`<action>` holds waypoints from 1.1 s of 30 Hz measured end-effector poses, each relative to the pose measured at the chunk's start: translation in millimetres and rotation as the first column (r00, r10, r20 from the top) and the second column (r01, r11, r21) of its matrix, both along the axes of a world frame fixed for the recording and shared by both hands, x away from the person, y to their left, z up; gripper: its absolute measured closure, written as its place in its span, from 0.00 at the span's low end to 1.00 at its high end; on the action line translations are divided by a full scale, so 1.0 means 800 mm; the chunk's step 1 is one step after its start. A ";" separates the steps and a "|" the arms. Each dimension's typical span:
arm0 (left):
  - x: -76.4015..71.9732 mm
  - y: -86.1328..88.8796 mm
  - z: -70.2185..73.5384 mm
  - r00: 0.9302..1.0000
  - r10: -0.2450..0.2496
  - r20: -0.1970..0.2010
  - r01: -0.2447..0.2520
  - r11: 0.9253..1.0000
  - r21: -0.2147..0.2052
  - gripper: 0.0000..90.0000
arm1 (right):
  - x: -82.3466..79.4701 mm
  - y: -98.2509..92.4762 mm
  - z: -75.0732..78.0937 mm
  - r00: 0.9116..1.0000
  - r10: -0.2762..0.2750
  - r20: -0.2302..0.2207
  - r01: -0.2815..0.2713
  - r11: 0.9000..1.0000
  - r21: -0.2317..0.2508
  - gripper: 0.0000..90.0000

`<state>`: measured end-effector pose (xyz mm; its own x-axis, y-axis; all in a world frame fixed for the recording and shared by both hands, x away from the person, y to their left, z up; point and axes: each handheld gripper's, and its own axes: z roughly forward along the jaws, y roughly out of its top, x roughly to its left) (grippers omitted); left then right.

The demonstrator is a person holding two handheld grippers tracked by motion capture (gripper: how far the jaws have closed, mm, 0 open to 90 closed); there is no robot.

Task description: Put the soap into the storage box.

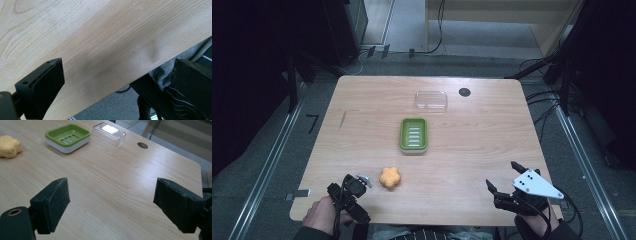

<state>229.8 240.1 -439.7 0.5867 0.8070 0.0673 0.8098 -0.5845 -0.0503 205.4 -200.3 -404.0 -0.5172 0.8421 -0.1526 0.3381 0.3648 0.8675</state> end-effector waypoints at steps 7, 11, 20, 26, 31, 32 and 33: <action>0.000 0.000 0.000 1.000 -0.008 0.009 0.008 1.000 -0.008 0.00 | 0.000 0.002 0.000 1.000 -0.005 0.000 0.005 1.000 -0.005 0.15; 0.001 0.000 0.000 1.000 -0.009 0.008 0.009 1.000 -0.012 0.00 | 0.000 0.003 0.000 1.000 -0.004 0.000 0.004 1.000 -0.007 0.15; 0.004 -0.004 0.003 0.999 -0.007 0.051 0.010 0.999 -0.044 0.00 | 0.001 0.003 0.000 1.000 0.000 -0.004 0.000 1.000 -0.005 0.15; 0.016 -0.010 0.000 0.998 -0.015 0.066 0.020 0.997 -0.071 0.00 | 0.000 0.003 0.000 1.000 -0.002 0.000 0.002 1.000 -0.005 0.15; 0.025 -0.014 -0.001 0.997 -0.015 0.069 0.021 0.997 -0.077 0.00 | 0.001 0.002 0.000 1.000 0.002 -0.005 -0.002 1.000 -0.006 0.15; 0.028 -0.015 -0.001 0.997 -0.021 0.073 0.027 0.996 -0.082 0.00 | 0.001 0.002 0.000 1.000 0.000 -0.007 0.000 1.000 -0.006 0.15; 0.030 -0.017 0.000 0.997 -0.019 0.072 0.025 0.996 -0.083 0.00 | 0.001 0.002 0.000 1.000 0.000 -0.006 0.000 1.000 -0.005 0.15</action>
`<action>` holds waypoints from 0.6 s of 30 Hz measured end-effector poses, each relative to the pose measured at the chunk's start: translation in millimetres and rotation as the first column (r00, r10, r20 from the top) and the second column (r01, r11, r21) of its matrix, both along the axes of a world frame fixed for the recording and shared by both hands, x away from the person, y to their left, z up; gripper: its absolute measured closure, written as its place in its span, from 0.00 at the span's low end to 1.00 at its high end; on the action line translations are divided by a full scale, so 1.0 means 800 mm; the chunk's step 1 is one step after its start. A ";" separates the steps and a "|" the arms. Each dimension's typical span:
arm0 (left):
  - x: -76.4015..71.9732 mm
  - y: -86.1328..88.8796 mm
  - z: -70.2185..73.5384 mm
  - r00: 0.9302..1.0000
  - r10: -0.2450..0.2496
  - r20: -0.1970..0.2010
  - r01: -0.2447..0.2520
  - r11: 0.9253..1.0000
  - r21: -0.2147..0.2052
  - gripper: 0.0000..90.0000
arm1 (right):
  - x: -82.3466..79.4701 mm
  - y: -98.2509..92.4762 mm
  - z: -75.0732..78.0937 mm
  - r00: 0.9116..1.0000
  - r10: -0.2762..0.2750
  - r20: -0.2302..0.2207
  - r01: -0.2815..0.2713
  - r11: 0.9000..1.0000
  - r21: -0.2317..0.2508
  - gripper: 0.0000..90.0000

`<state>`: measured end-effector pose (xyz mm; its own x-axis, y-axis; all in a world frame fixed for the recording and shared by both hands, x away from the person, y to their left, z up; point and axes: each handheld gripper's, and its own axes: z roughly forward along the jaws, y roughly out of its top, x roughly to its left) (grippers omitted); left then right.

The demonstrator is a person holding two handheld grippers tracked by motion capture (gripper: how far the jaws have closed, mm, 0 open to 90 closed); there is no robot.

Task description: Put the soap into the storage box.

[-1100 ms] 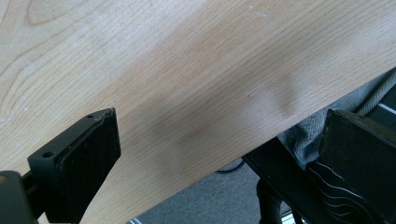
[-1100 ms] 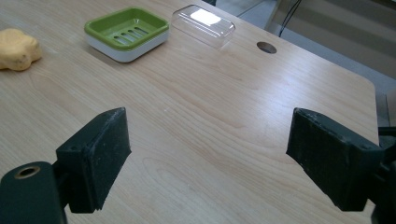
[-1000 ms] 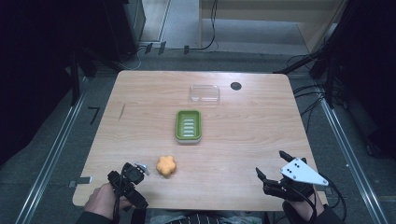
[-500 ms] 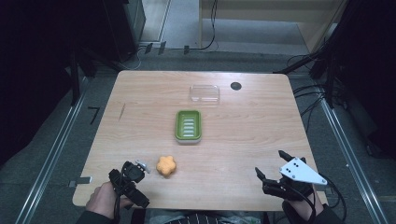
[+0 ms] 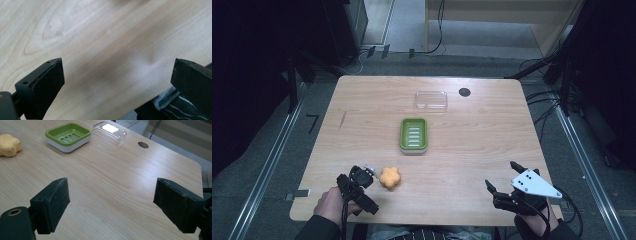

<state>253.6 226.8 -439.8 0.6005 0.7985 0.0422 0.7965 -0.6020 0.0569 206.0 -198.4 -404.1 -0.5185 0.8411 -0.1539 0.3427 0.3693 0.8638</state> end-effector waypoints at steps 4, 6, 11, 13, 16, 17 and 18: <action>0.006 -0.006 0.000 1.000 -0.006 0.010 0.006 1.000 -0.011 0.00 | 0.000 0.000 0.000 1.000 0.001 0.002 -0.001 1.000 0.001 0.15; 0.008 -0.007 0.001 1.000 -0.007 0.009 0.007 1.000 -0.020 0.00 | 0.000 0.000 0.000 1.000 0.001 0.002 -0.001 1.000 0.000 0.15; 0.016 -0.015 0.000 1.000 -0.020 0.015 0.020 1.000 -0.023 0.00 | 0.000 0.000 0.000 1.000 0.001 0.000 -0.001 1.000 0.000 0.15; 0.018 -0.017 0.000 1.000 -0.022 0.019 0.023 0.999 -0.025 0.00 | 0.000 0.000 0.000 1.000 0.001 0.001 -0.001 1.000 0.000 0.15; 0.024 -0.021 -0.002 1.000 -0.023 0.021 0.024 0.999 -0.033 0.00 | 0.000 -0.001 0.000 1.000 0.002 0.003 -0.002 1.000 0.000 0.15; 0.025 -0.022 -0.002 1.000 -0.022 0.021 0.023 0.999 -0.033 0.00 | 0.001 -0.001 0.000 1.000 0.001 0.003 -0.001 1.000 -0.001 0.15; 0.026 -0.024 -0.003 0.999 -0.025 0.021 0.026 0.999 -0.035 0.00 | 0.001 -0.001 0.000 1.000 0.002 0.003 -0.002 1.000 -0.002 0.15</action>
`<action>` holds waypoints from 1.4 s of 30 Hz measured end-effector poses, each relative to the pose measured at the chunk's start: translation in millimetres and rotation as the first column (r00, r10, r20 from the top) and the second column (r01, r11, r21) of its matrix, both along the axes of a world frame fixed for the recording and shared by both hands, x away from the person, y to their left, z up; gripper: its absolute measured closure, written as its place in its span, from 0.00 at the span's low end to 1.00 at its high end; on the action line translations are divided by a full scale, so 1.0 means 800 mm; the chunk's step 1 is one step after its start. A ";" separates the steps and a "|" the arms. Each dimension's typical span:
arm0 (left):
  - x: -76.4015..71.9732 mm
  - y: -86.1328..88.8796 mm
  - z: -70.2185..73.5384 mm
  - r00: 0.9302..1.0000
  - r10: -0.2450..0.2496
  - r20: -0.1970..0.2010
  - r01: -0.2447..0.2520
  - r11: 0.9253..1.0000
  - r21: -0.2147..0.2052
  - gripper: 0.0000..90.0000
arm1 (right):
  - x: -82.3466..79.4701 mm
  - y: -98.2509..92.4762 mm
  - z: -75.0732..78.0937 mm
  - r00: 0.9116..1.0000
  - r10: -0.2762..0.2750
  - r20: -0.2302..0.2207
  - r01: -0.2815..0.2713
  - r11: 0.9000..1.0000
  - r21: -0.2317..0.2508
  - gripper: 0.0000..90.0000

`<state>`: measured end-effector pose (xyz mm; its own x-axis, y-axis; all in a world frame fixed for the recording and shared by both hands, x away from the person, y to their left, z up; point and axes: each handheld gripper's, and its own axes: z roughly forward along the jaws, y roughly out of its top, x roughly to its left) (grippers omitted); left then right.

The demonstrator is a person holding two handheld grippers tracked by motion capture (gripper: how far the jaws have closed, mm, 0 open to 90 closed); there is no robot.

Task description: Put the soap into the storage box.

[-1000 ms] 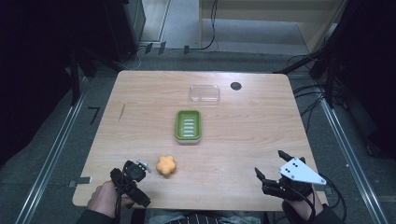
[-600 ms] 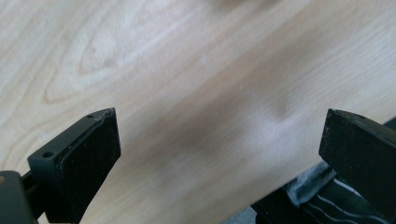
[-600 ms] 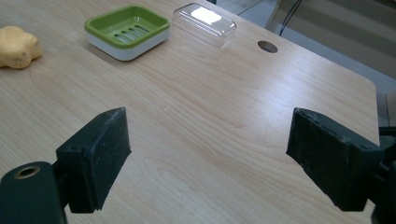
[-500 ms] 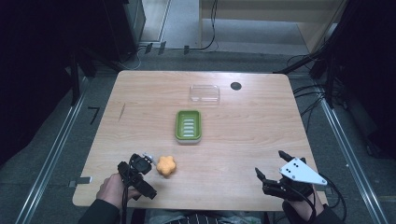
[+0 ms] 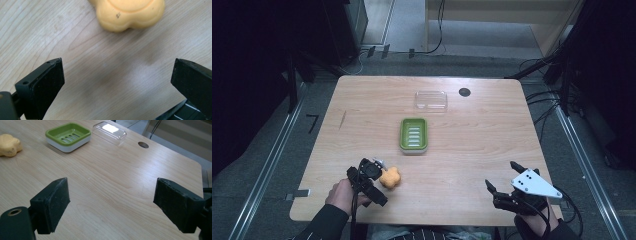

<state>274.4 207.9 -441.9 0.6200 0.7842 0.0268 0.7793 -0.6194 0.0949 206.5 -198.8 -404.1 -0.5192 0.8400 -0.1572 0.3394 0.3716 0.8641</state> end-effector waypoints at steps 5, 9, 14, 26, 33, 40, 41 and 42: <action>0.006 -0.007 -0.001 1.000 -0.011 0.006 0.011 1.000 -0.003 0.00 | 0.000 0.000 0.000 1.000 0.000 -0.003 0.000 1.000 0.002 0.15; 0.011 -0.014 -0.002 1.000 -0.018 0.013 0.018 1.000 -0.005 0.00 | 0.000 0.000 0.000 1.000 0.000 -0.003 0.000 1.000 0.001 0.15; 0.018 -0.022 -0.003 1.000 -0.023 0.018 0.024 1.000 -0.010 0.00 | 0.000 0.000 0.000 1.000 0.000 0.000 0.000 1.000 0.001 0.15; 0.036 -0.032 -0.012 1.000 -0.010 0.022 0.010 1.000 -0.001 0.00 | 0.000 0.000 0.000 1.000 -0.001 -0.001 0.001 1.000 0.004 0.15; 0.044 -0.036 -0.015 0.999 -0.007 0.044 0.007 1.000 0.015 0.12 | 0.000 -0.001 0.000 1.000 -0.002 -0.001 0.002 1.000 0.005 0.15; 0.042 -0.032 -0.013 0.999 -0.015 0.031 0.015 1.000 -0.005 0.24 | 0.000 -0.001 0.000 1.000 -0.002 0.001 0.002 1.000 0.005 0.15; 0.042 -0.031 -0.012 0.999 -0.022 0.031 0.022 1.000 -0.010 0.27 | -0.001 -0.001 0.000 1.000 -0.002 0.001 0.002 1.000 0.005 0.15; 0.041 -0.031 -0.012 0.999 -0.025 0.027 0.025 1.000 -0.016 0.30 | -0.001 -0.001 0.000 1.000 -0.002 0.001 0.002 1.000 0.005 0.15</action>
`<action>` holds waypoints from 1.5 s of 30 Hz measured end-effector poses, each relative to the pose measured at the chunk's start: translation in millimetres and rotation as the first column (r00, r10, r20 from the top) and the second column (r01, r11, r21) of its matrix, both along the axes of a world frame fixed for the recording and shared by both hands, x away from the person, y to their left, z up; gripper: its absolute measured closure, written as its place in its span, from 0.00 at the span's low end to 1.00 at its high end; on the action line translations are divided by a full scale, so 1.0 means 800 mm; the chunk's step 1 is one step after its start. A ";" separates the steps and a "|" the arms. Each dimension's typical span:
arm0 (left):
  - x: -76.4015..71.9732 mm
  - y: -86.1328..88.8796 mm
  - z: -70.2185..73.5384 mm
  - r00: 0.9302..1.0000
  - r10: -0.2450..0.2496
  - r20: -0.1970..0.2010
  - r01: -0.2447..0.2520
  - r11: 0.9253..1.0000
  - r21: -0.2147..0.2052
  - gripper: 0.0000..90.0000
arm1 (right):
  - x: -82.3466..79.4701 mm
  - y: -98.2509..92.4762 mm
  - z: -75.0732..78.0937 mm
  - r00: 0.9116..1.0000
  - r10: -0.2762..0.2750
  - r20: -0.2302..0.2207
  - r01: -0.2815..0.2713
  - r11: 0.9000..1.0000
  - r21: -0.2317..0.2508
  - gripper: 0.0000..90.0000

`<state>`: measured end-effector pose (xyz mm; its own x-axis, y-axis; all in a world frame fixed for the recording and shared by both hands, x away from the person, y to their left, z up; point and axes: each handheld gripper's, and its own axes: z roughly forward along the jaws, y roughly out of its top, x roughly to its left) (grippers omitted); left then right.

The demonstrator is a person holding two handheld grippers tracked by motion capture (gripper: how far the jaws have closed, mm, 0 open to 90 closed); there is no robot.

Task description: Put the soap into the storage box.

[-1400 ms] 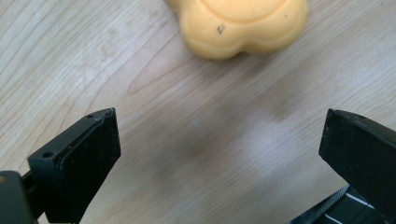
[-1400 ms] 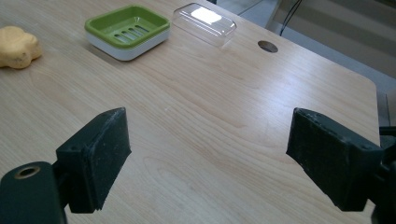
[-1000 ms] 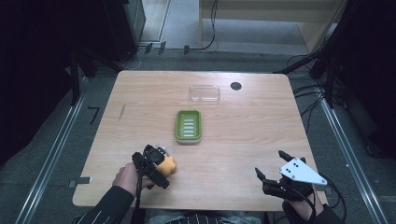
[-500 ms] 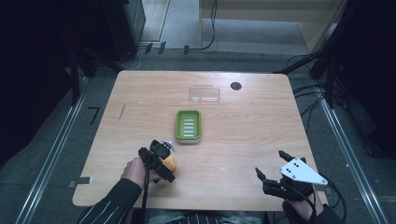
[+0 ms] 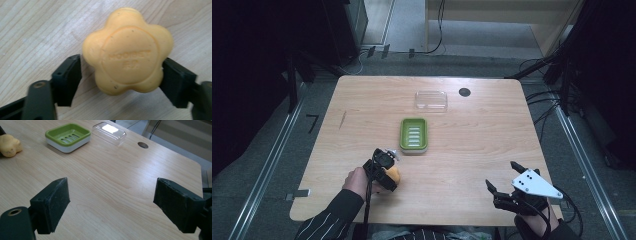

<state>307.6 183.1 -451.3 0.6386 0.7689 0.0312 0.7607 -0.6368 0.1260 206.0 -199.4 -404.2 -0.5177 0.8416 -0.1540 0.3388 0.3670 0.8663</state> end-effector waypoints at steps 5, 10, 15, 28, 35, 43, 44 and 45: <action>-0.001 0.001 0.001 1.000 -0.011 -0.002 0.011 1.000 -0.002 0.37 | 0.000 0.000 0.000 1.000 0.000 -0.001 0.000 1.000 -0.001 0.15; 0.000 0.001 0.000 1.000 -0.003 0.007 0.003 1.000 0.002 0.33 | 0.000 0.000 0.000 1.000 0.000 -0.001 0.000 1.000 0.000 0.15; 0.001 -0.001 -0.003 1.000 -0.002 0.010 0.002 1.000 0.007 0.32 | 0.000 0.000 0.000 1.000 0.000 -0.002 0.000 1.000 -0.001 0.15; -0.002 -0.002 -0.003 1.000 -0.016 0.013 0.016 1.000 0.002 0.43 | 0.000 0.000 0.000 1.000 0.000 -0.002 0.000 1.000 -0.001 0.15; -0.003 -0.002 -0.002 0.999 -0.039 0.015 0.039 0.999 0.007 0.44 | 0.000 0.000 0.000 1.000 0.001 -0.004 -0.001 1.000 -0.001 0.15; -0.004 -0.002 -0.001 0.998 -0.058 0.022 0.058 0.998 0.000 0.44 | 0.000 -0.001 0.000 1.000 0.001 -0.003 -0.001 1.000 0.002 0.15; -0.005 -0.003 -0.001 0.998 -0.059 0.029 0.059 0.998 -0.004 0.44 | 0.000 -0.001 0.000 1.000 0.002 -0.002 -0.002 1.000 0.002 0.15; -0.005 -0.003 -0.001 0.998 -0.063 0.030 0.064 0.998 -0.006 0.44 | 0.000 -0.001 0.000 1.000 0.002 -0.003 -0.002 1.000 0.001 0.15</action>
